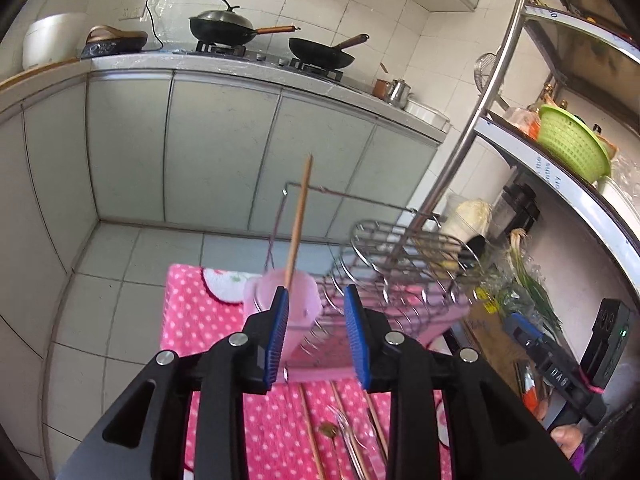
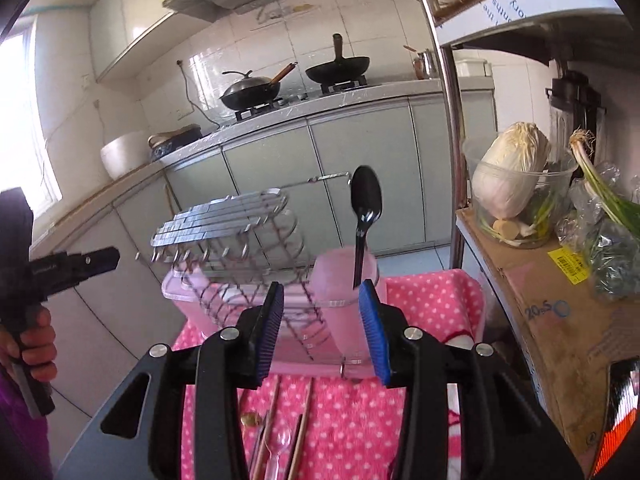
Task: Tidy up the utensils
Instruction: 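Move both tools back down to the remaining utensils on the cloth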
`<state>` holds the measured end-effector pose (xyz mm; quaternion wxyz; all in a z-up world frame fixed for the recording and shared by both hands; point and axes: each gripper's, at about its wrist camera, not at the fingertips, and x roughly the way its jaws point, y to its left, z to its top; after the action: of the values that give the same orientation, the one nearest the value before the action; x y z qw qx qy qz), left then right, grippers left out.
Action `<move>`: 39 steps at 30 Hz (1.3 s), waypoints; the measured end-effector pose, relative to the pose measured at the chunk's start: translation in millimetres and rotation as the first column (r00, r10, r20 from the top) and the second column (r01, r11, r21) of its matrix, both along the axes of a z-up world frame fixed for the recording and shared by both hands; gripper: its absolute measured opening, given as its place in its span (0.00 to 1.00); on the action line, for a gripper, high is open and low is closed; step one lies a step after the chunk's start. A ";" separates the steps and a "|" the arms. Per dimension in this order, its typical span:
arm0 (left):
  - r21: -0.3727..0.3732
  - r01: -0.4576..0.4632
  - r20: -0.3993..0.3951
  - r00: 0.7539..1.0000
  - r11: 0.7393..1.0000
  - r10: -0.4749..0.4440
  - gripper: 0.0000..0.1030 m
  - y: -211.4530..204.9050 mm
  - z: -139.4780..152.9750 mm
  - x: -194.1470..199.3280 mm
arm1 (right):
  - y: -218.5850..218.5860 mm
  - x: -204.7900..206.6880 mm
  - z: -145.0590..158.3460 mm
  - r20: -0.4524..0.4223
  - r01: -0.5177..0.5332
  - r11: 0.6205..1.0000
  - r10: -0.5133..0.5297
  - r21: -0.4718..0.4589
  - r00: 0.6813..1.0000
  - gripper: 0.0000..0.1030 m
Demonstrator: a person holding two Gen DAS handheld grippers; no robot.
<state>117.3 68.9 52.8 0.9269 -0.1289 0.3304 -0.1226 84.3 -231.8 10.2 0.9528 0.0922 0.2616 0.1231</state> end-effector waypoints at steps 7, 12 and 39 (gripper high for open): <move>-0.024 -0.007 -0.044 0.999 1.000 0.006 0.27 -9.2 -25.6 -39.0 | 4.9 -26.7 -19.9 -0.045 -0.023 0.999 0.024 0.027 0.999 0.45; -0.008 0.005 -0.066 0.998 1.000 -0.006 0.27 -16.7 -38.7 -59.6 | 14.9 -44.9 -13.9 -0.011 -0.037 0.999 0.037 -0.019 0.999 0.55; 0.107 0.061 -0.531 0.847 0.992 0.005 0.08 -64.7 -216.5 49.1 | 15.1 24.0 -120.2 -0.448 -0.068 0.990 0.118 0.127 0.886 0.32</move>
<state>166.4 4.2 -163.7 0.8040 -0.0971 0.5818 -0.0756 108.2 -216.7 -110.1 0.8519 0.1571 0.4740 0.1577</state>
